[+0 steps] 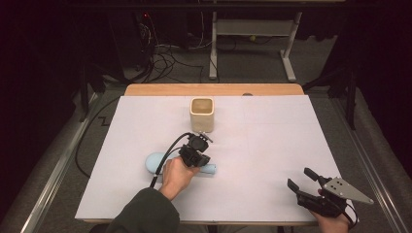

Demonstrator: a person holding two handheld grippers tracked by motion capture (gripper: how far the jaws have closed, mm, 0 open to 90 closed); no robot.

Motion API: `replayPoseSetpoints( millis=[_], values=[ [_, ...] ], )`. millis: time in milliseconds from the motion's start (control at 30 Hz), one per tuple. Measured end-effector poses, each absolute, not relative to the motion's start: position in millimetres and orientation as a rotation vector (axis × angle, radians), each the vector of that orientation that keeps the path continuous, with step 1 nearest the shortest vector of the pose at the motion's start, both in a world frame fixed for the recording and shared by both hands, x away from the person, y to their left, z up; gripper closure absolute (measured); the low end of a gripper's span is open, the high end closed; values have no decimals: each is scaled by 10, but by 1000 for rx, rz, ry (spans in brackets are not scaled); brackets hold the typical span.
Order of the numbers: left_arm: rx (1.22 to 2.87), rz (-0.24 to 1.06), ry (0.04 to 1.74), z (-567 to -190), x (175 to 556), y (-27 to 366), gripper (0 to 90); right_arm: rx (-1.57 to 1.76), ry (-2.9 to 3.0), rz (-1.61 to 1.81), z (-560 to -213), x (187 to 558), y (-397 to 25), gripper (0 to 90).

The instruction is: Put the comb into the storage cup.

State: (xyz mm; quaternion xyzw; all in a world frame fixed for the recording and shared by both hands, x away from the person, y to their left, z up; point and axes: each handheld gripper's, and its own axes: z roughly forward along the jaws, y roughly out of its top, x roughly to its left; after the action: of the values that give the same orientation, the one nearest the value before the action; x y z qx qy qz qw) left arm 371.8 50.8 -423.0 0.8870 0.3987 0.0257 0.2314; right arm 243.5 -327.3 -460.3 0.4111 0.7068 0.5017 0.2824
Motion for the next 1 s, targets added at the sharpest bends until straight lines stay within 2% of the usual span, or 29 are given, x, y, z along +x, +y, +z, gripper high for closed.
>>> replayPoseSetpoints(
  millis=[1000],
  values=[
    [2412, 53, 1093, -4229, 3608, 610, 895, 1099, 1897, 1340, -4601, 2442, -3263, 271]
  ],
)
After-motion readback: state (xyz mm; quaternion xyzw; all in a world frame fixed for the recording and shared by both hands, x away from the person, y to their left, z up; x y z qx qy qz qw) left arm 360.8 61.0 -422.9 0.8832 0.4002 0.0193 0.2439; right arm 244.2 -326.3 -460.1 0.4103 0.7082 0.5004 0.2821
